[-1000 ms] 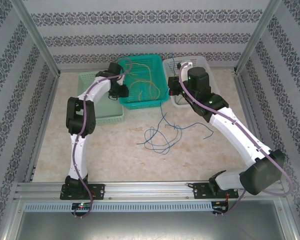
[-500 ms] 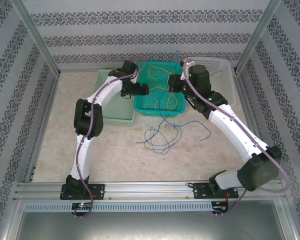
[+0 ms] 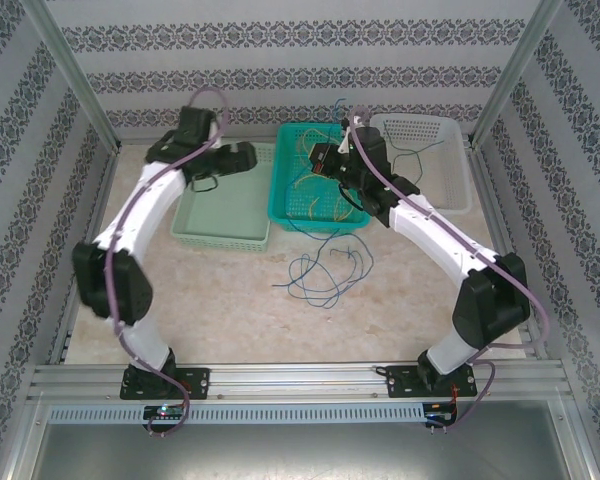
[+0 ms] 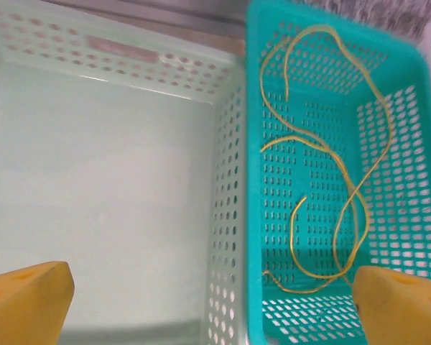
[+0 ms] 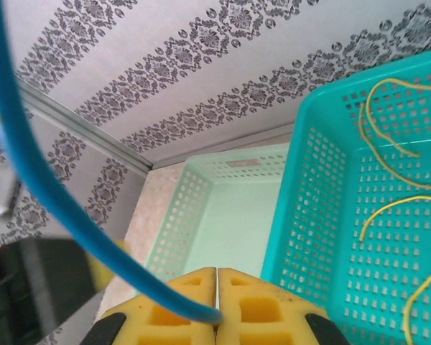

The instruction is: Untangle the cables

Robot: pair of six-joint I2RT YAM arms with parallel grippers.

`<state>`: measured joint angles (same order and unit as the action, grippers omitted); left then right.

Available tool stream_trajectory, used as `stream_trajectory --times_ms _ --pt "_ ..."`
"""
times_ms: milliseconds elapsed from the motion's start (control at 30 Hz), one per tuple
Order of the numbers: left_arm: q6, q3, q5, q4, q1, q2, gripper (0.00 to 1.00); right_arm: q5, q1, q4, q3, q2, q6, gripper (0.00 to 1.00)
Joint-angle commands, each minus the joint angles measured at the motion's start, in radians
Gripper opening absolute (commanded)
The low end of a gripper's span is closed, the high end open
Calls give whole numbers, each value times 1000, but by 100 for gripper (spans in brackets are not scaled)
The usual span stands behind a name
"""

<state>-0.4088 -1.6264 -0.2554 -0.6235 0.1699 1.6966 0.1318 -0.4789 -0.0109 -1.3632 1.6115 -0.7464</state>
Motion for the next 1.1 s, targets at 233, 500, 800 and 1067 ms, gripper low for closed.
stream_trajectory --times_ms 233,500,800,1067 --pt "-159 399 -370 325 -64 -303 99 -147 -70 -351 -54 166 -370 0" --pt "-227 405 -504 425 -44 -309 98 -111 -110 -386 -203 283 -465 0" --pt "-304 433 -534 527 -25 -259 63 -138 -135 -417 -197 307 -504 0" --pt "-276 430 -492 490 -19 -272 8 -145 -137 -420 -197 311 -497 0"
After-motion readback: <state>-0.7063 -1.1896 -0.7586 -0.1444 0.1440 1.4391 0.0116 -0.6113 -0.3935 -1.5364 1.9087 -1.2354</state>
